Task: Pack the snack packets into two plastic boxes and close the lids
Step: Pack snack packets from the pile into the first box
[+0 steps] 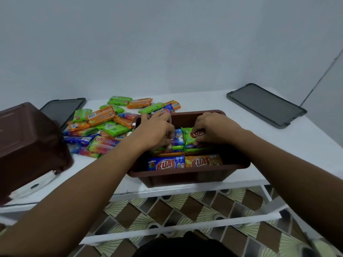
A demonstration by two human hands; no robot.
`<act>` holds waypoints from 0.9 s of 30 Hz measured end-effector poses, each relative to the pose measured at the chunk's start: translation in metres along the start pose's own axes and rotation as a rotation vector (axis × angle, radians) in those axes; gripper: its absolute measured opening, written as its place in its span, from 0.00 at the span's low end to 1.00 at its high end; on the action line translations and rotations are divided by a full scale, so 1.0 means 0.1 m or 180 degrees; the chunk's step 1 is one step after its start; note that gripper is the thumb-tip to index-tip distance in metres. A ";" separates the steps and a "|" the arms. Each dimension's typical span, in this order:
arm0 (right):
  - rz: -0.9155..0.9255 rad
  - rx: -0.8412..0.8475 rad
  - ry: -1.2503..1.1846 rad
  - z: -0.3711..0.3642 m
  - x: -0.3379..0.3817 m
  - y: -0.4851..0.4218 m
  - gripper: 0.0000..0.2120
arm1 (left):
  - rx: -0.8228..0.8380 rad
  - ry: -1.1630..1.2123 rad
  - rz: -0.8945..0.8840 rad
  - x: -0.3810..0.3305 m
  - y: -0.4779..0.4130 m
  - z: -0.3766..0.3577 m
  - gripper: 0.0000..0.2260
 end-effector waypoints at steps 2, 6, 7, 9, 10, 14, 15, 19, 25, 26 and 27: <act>-0.0049 -0.0023 -0.0132 0.00 -0.02 0.00 0.24 | 0.0061 0.0132 -0.0096 0.02 -0.01 0.03 0.13; -0.0281 -0.0617 -0.1283 0.09 -0.12 -0.01 0.17 | -0.0426 0.1093 -0.0215 0.12 -0.03 0.26 0.07; -0.0300 -0.0820 -0.1472 0.12 -0.15 -0.02 0.14 | -0.0630 0.1216 -0.0148 0.16 -0.05 0.34 0.07; -0.0343 -0.1061 -0.1712 0.18 -0.22 -0.03 0.08 | -0.0946 0.1309 -0.0028 0.25 -0.11 0.47 0.07; -0.0363 -0.1129 -0.1800 0.22 -0.26 -0.04 0.07 | -0.1044 0.1343 0.0009 0.28 -0.15 0.52 0.06; -0.0381 -0.1380 -0.1959 0.38 -0.46 -0.14 0.05 | -0.1176 0.1317 0.0107 0.34 -0.37 0.69 0.05; -0.0385 -0.1409 -0.1991 0.41 -0.51 -0.19 0.05 | -0.1184 0.1308 0.0119 0.34 -0.43 0.72 0.05; -0.0326 -0.1375 -0.1930 0.51 -0.74 -0.41 0.05 | -0.1237 0.1404 0.0229 0.37 -0.68 0.80 0.04; -0.0014 -0.1184 -0.1822 0.52 -1.01 -0.81 0.06 | -0.1193 0.1370 0.0489 0.52 -1.01 0.85 0.04; 0.0039 -0.1134 -0.1829 0.51 -1.03 -0.88 0.06 | -0.1159 0.1338 0.0530 0.54 -1.05 0.85 0.04; 0.0085 -0.1075 -0.1839 0.50 -1.05 -0.96 0.06 | -0.1117 0.1293 0.0588 0.56 -1.09 0.85 0.04</act>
Point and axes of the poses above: each hand's wrist, its own y-axis away from the middle knuckle, its own z-axis out of the back of the hand, x = y × z, the point moved 4 cm from there along -y, towards the middle knuckle, and after that the axes turned 4 degrees about z, right-handed, at the moved point
